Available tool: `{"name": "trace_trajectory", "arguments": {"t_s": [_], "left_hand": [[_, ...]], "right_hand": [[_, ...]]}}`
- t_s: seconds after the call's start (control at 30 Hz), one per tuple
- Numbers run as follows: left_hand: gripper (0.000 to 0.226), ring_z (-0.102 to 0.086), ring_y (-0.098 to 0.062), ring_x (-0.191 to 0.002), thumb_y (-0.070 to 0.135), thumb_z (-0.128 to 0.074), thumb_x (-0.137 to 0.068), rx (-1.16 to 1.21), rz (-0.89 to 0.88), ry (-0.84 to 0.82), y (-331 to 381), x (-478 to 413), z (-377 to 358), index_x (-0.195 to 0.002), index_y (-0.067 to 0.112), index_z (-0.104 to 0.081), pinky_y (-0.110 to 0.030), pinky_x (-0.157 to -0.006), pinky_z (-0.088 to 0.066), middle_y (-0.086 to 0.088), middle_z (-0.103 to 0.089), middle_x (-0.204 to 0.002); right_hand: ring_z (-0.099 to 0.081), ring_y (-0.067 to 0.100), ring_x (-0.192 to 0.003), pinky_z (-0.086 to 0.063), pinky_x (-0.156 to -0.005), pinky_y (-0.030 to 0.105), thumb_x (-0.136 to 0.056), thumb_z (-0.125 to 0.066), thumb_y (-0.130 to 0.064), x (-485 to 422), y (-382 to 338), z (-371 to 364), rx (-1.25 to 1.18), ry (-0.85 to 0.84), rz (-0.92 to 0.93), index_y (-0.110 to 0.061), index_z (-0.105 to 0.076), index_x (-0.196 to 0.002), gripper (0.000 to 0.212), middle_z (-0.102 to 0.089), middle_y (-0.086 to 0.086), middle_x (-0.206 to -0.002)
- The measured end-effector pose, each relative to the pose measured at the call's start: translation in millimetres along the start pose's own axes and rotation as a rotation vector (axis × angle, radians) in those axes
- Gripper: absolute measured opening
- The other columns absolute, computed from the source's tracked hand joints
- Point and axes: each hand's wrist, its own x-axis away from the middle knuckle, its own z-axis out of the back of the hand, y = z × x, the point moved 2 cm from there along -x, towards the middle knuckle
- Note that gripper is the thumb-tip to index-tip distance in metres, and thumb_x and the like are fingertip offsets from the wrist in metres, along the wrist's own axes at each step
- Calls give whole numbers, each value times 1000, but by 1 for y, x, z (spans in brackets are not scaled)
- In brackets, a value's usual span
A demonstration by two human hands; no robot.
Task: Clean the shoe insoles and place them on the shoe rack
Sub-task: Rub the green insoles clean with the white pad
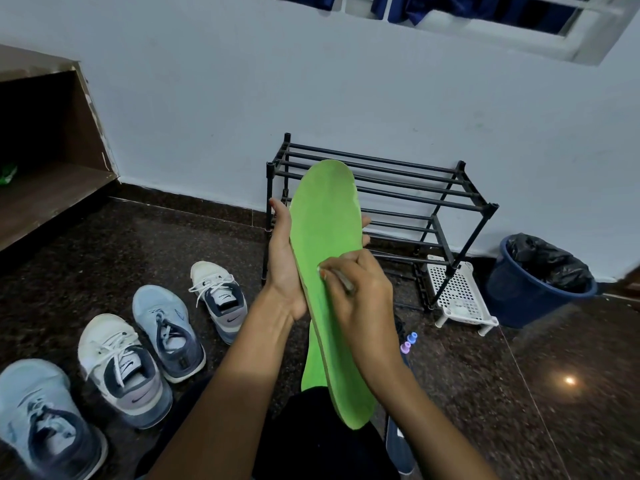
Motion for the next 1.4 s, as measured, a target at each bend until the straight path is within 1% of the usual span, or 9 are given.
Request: {"name": "trace_trajectory", "arguments": {"t_s": [0.1,0.23,0.4,0.63,0.83,0.93,1.1,1.2,1.4], "left_hand": [[93,-61,-36,-110,78,-15,-82,3,-12,-1,1,1,-1,-118,8,-65,-43,-97,-49,-28,-58,-126],[93,-58,-36,-107,79,-16,-79,-6,-7,23,4,3,-1,-106,10,-73,-41,-86,-52,-25,-59,-125],[97,-56,-34,-101,80,-13,-81,31,9,-6,4,3,-3,-108,7,-72,-39,-80,-52,-23,-61,-122],[96,-50,-43,-123,79,-16,-78,6,16,-32,1,0,0,-126,7,-57,-44,-97,-49,-28,-55,-130],[96,-59,-33,-99,80,-18,-79,32,8,6,4,3,-1,-112,5,-69,-41,-83,-50,-25,-58,-127],[96,-59,-33,-101,80,-16,-80,17,3,19,4,2,-2,-106,8,-73,-41,-84,-50,-24,-59,-125],[97,-59,-37,-107,77,-12,-82,-16,1,-15,2,2,-3,-125,4,-58,-42,-90,-51,-29,-55,-128],[95,-57,-40,-113,76,-11,-83,-27,-7,-22,2,2,-3,-126,5,-57,-44,-94,-50,-29,-57,-126],[98,-57,-36,-105,79,-15,-80,-13,-3,10,4,2,-2,-122,3,-61,-41,-84,-50,-28,-55,-129]], "right_hand": [[-55,19,-82,-41,-73,18,-83,-61,-1,-6,2,-1,-6,33,-28,-4,-69,-89,10,-56,5,-84],[-54,4,-78,-37,-72,4,-81,-63,-2,8,-6,-4,-86,10,-25,-5,-71,-88,10,-59,3,-82],[-54,-9,-80,-36,-70,1,-79,-65,0,17,-10,-2,-182,-47,-32,-6,-71,-85,10,-58,-3,-79],[-52,-3,-79,-37,-73,3,-81,-65,-1,-11,-2,-2,-105,44,-60,-5,-70,-87,9,-61,5,-84],[-56,-5,-78,-38,-69,3,-80,-65,2,13,-11,-4,-230,-41,-63,-5,-71,-85,10,-61,2,-80],[-55,-7,-78,-37,-69,2,-79,-65,0,18,-11,-2,-226,-47,-46,-6,-71,-84,10,-60,1,-79],[-53,-1,-79,-38,-74,4,-81,-65,-1,-3,-2,0,-101,24,-58,-6,-71,-87,9,-59,2,-83],[-55,7,-79,-37,-74,2,-81,-65,0,-11,0,-1,-74,58,-64,-4,-70,-88,10,-60,6,-85],[-55,-6,-77,-37,-70,2,-81,-65,2,7,-12,-4,-191,-15,-63,-4,-71,-87,10,-59,-1,-80]]}}
